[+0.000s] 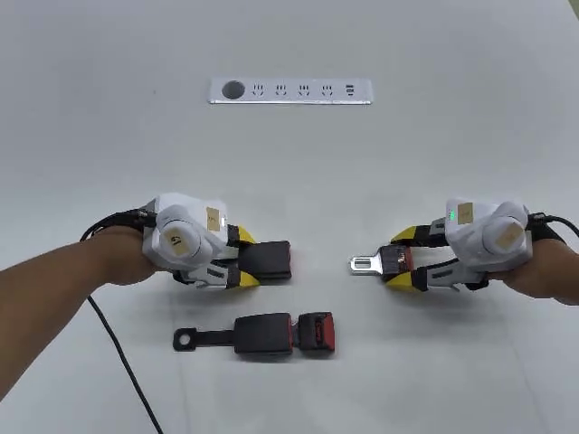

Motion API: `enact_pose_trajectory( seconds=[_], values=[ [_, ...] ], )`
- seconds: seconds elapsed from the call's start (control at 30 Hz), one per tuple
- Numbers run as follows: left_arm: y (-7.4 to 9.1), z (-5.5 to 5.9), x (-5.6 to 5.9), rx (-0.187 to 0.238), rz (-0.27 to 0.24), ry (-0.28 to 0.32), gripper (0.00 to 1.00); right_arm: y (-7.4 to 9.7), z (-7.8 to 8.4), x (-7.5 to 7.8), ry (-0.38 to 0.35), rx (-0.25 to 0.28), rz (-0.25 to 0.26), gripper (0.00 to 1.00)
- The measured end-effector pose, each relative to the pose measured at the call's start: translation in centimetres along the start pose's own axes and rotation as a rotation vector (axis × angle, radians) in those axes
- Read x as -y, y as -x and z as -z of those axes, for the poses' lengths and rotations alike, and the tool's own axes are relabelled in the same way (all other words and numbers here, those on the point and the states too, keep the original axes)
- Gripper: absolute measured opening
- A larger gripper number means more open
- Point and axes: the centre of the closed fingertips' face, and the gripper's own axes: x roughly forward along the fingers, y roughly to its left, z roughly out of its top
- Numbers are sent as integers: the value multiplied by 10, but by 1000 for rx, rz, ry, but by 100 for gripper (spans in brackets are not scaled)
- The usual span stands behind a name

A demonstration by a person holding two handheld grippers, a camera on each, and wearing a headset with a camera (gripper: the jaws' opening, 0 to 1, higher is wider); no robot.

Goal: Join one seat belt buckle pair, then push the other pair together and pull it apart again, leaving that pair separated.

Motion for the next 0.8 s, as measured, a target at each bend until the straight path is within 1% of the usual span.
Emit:
enact_pose_trajectory(
  seconds=[0.2,0.33,0.4,0.43,0.47,0.6,0.67,0.8],
  values=[
    [-1,1,2,-3,4,0,33,-9,-6,-1,-3,16,1,35],
    [-1,1,3,-7,9,-6,33,-12,-13,-4,-2,29,1,35],
    [-1,1,3,-7,10,-7,33,-15,-16,-3,-3,36,3,35],
    [-1,1,3,-6,10,-7,33,-17,-20,-6,-7,47,-5,35],
    [-1,2,3,-6,10,-7,33,-17,-21,-5,-5,42,4,35],
    [-1,2,4,-3,10,-5,33,-24,-29,-8,-5,61,-8,35],
    [0,2,4,-3,10,-4,33,-24,-32,-10,-4,64,-7,35],
    [0,2,5,-1,11,-8,33,-31,-39,-10,-2,77,-12,35]
  ],
)
